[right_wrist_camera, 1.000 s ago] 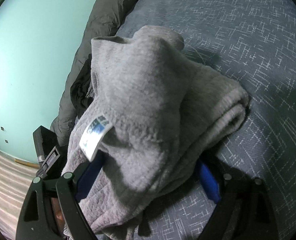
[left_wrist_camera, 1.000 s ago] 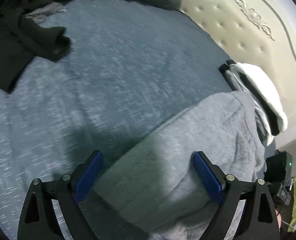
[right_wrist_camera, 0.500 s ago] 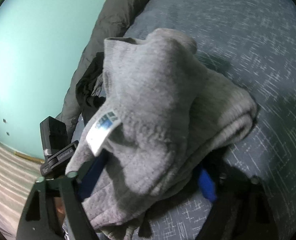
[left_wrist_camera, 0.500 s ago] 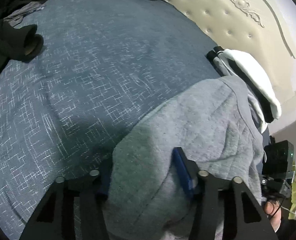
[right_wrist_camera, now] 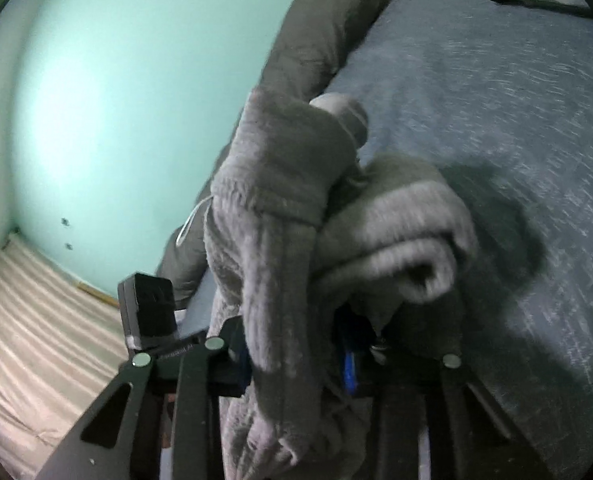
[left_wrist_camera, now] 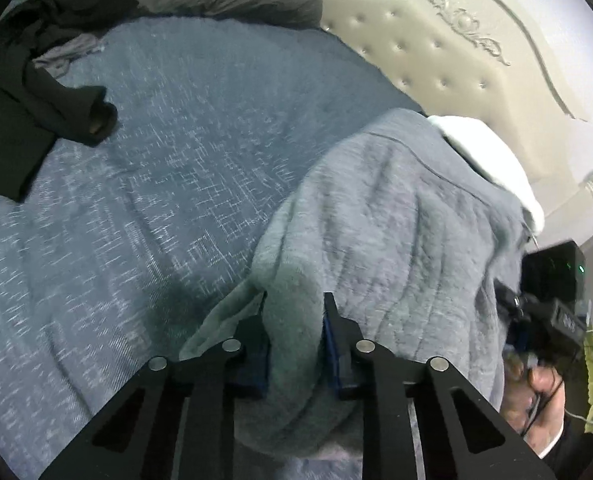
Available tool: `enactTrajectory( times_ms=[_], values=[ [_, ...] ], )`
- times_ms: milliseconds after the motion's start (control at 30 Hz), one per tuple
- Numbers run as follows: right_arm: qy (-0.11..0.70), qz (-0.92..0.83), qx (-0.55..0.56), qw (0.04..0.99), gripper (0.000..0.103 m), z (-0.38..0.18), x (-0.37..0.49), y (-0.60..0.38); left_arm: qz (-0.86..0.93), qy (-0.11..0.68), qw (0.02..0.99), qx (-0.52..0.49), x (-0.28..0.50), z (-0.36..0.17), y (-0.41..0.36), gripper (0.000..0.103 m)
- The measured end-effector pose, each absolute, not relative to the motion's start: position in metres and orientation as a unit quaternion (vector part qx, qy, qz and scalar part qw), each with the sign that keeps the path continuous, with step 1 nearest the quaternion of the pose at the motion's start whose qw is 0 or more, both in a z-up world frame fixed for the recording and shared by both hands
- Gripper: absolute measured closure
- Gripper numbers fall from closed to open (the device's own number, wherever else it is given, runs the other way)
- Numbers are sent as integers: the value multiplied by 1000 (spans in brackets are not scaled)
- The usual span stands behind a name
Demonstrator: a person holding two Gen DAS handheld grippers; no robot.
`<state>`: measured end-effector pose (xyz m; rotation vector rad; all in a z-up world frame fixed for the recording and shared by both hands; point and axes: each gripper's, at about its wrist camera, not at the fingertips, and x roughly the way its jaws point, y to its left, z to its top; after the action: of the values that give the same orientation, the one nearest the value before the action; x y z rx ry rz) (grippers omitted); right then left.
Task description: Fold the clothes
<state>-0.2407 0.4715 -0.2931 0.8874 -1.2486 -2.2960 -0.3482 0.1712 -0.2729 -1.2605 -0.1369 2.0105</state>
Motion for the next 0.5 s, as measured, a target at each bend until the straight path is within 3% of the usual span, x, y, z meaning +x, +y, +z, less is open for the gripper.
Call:
enactTrajectory(
  times_ms=[300, 500],
  values=[
    [-410, -803, 306, 304, 72, -248, -246, 440, 823, -81, 348, -442, -275, -204, 106, 85],
    [-364, -780, 352, 367, 72, -252, -277, 393, 843, -104, 302, -433, -218, -205, 64, 85]
  ],
)
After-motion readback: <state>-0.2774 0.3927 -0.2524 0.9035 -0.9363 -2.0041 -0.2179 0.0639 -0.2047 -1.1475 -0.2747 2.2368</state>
